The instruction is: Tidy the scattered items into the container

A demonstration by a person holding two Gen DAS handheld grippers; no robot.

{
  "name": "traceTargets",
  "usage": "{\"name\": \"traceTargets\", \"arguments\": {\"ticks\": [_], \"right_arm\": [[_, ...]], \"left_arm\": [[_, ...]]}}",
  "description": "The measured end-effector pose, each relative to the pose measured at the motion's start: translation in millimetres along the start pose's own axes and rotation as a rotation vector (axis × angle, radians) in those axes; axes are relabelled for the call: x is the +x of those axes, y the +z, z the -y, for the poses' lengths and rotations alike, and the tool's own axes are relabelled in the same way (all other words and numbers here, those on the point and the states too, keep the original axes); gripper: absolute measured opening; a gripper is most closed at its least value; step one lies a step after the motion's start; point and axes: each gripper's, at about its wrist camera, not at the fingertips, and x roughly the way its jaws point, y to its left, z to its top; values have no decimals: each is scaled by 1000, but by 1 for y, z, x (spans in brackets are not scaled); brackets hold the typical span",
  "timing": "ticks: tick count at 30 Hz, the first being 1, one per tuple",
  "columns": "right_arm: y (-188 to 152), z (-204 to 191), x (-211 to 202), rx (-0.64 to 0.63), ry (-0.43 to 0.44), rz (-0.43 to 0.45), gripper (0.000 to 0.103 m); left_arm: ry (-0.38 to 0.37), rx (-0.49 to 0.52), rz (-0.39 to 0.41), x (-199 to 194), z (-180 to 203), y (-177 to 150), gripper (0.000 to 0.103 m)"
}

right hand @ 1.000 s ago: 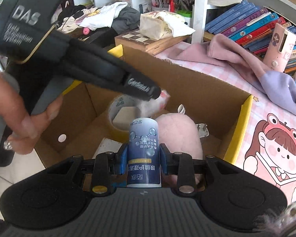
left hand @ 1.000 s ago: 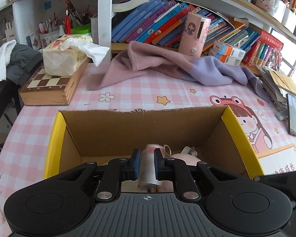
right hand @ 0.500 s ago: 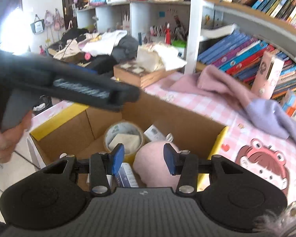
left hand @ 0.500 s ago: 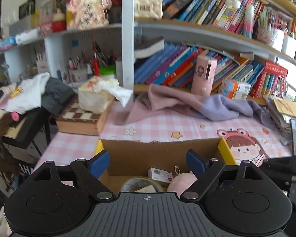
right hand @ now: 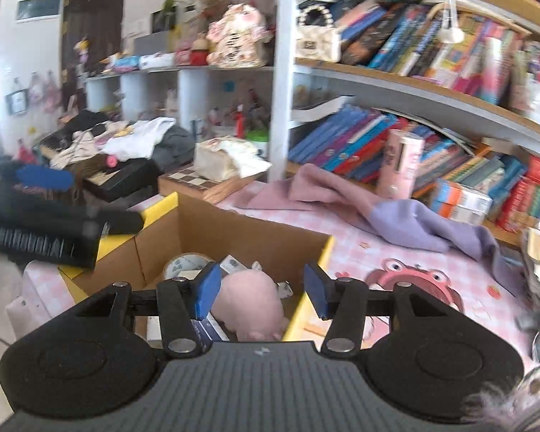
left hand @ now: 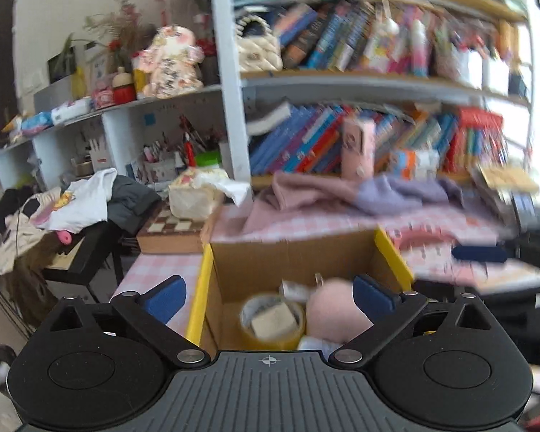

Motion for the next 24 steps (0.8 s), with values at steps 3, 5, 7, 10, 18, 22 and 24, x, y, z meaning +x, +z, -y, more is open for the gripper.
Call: {"name": "traceTargets", "arguments": {"ticks": [3,5,7,10,18,22,24], "right_arm": [[-8,-10,-20,22,-11,14,49],[-15,-20,-35,27,-18,23,49],[-23,-29,-50,34,-21,28,49],[-36,-43,-74,35,-37,29,50],[-87,-74,-139,77,-121,2,51],[-104,-78,-163,125,-157,-43,52],[-108,-78,-175,142,-181,-50,54]], "left_arm": [[8,6,10,-20,2,-11,100],[9,-9,15,-34,0,-22,101],[7,-22,12,-47,-3,-35,101],[4,-27,-4,-67,-2,-58,101],[-28,-59,-23,-120,3,-112,101],[-61,-46,-68,-135,12,-127,101],[-81,-33,-55,-143,15,-127,101]]}}
